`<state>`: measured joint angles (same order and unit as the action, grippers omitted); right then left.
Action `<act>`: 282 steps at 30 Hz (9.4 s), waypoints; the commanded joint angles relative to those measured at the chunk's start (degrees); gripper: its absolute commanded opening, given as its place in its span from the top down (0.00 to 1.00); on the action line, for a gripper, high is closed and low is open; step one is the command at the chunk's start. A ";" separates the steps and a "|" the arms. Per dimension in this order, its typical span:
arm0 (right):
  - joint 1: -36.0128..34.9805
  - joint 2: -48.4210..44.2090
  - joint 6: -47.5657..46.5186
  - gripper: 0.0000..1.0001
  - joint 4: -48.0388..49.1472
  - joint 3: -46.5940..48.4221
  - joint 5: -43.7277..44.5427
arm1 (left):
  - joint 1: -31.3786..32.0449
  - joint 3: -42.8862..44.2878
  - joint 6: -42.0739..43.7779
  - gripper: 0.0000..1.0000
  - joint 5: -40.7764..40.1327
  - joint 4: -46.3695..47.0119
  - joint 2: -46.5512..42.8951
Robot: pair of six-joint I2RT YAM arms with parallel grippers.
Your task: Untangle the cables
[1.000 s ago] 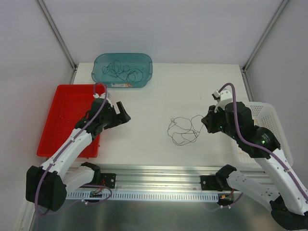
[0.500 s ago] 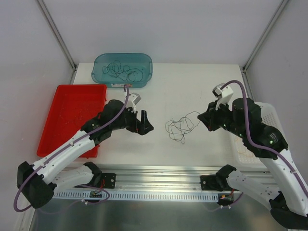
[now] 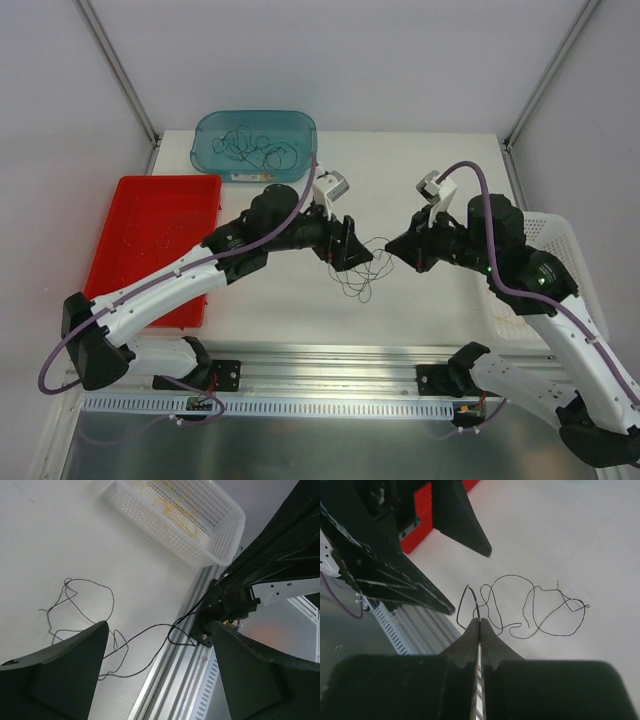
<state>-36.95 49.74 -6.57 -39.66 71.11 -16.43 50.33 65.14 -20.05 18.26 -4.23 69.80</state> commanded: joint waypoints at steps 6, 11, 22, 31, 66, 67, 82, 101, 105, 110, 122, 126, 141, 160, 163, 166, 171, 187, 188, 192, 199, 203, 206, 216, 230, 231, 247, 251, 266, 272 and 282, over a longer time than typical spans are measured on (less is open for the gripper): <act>0.21 0.19 1.47 0.99 7.75 -2.46 -4.32 | 3.99 3.06 -0.86 0.51 1.43 3.35 4.91; 0.21 -0.16 1.65 0.89 8.19 -4.22 -2.30 | 3.99 4.55 1.41 1.00 -1.55 2.39 2.54; 0.30 -4.99 9.02 0.31 10.65 -12.74 10.62 | 3.99 21.77 8.10 1.00 -24.03 -12.20 0.07; 0.47 -0.45 14.39 0.24 16.80 -18.46 18.62 | 3.99 28.63 7.31 1.00 -25.47 -15.11 1.57; -3.48 37.10 26.88 0.26 49.85 -24.26 -3.96 | 3.99 37.07 5.55 1.00 -35.48 -15.72 0.60; -4.18 37.19 26.52 0.26 51.16 -24.53 -4.05 | 3.99 37.59 5.46 1.00 -35.75 -15.63 0.69; -4.98 38.08 34.69 0.26 57.68 -27.52 -3.53 | 3.99 39.45 2.04 1.00 -30.84 -15.63 -0.89; -4.36 37.89 37.59 0.30 61.10 -28.31 -4.58 | 3.99 43.49 0.37 1.00 -18.70 -15.28 1.48; -4.27 38.94 38.12 0.34 65.32 -29.62 -5.90 | 3.99 45.15 -0.25 1.00 -18.35 -15.19 2.09; -4.36 39.65 38.30 0.59 67.87 -30.77 -6.78 | 3.99 45.69 -0.51 1.00 -18.35 -15.11 2.27; -4.27 39.30 37.42 0.86 69.19 -32.96 -8.89 | 3.99 45.95 2.03 1.00 -21.95 -15.19 3.06; -4.27 38.51 36.63 0.99 68.31 -33.76 -8.89 | 3.99 46.04 4.32 1.00 -24.94 -15.11 2.80; -3.04 35.17 35.31 0.75 68.48 -33.14 -7.57 | 3.99 46.39 2.12 0.99 -20.20 -15.11 3.94; -2.95 36.75 35.92 0.60 74.11 -33.14 -9.94 | 3.99 49.55 0.02 0.99 -16.15 -15.11 6.31; -2.87 37.54 36.45 0.60 74.20 -33.05 -9.33 | 3.99 49.99 -0.16 0.99 -15.63 -15.11 6.40; -2.69 37.89 37.24 0.61 74.55 -33.32 -8.63 | 3.99 49.99 -0.16 0.99 -15.54 -15.11 6.40; -1.29 37.28 38.29 0.61 75.69 -34.81 -8.27 | 3.99 49.90 -0.07 0.99 -15.62 -15.19 6.40; 1.53 35.52 41.37 0.62 78.77 -37.80 -7.92 | 3.99 49.99 -0.16 0.99 -15.54 -15.19 7.37; 1.70 35.34 41.46 0.62 78.68 -37.98 -7.75 | 3.99 49.99 -0.16 0.99 -15.62 -15.19 7.37; 2.49 34.99 42.25 0.61 78.95 -38.68 -7.22 | 3.99 49.55 -0.07 0.99 -16.06 -15.11 7.02; 3.46 34.03 41.12 0.57 76.49 -38.86 -6.43 | 3.99 49.20 1.50 0.98 -18.07 -15.19 6.05; 3.99 30.00 36.12 0.52 67.27 -38.50 -3.18 | 3.99 50.43 6.23 0.99 -22.98 -15.19 6.14; 4.69 25.52 31.90 0.49 60.07 -38.33 0.50 | 3.90 52.62 11.68 0.98 -29.48 -15.37 7.19; 4.78 8.11 17.39 0.25 30.99 -32.80 11.93 | -2.50 63.43 24.53 0.95 -39.36 -15.37 15.71; 4.78 -7.46 11.05 0.03 11.63 -27.17 16.87 | -23.51 75.66 22.95 0.91 -25.31 -0.80 29.07; 4.78 -7.63 10.53 0.03 11.10 -26.82 15.12 | -25.35 75.74 22.95 0.91 -24.34 0.87 29.69; 4.69 -4.65 10.35 0.03 10.21 -28.48 14.58 | -31.52 28.05 1.80 0.28 -20.55 4.58 17.59; 4.69 -4.38 11.40 0.03 11.79 -29.71 13.62 | -31.17 14.77 -0.95 0.09 -25.27 0.46 13.61; 4.69 -7.63 12.54 0.03 9.51 -32.26 13.88 | -31.34 16.05 -10.44 0.01 -34.95 -14.93 34.76; 4.69 -8.69 12.37 0.03 8.28 -32.96 14.58 | -32.65 20.45 -12.55 0.03 -40.15 -15.98 42.42; 4.69 -8.34 12.46 0.03 8.63 -33.32 14.49 | -33.89 22.40 -14.31 0.26 -34.17 -18.53 49.29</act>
<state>-32.38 41.71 5.34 -30.89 37.63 -2.26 16.49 86.13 -32.86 -17.78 -20.27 118.13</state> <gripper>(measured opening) 0.971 0.772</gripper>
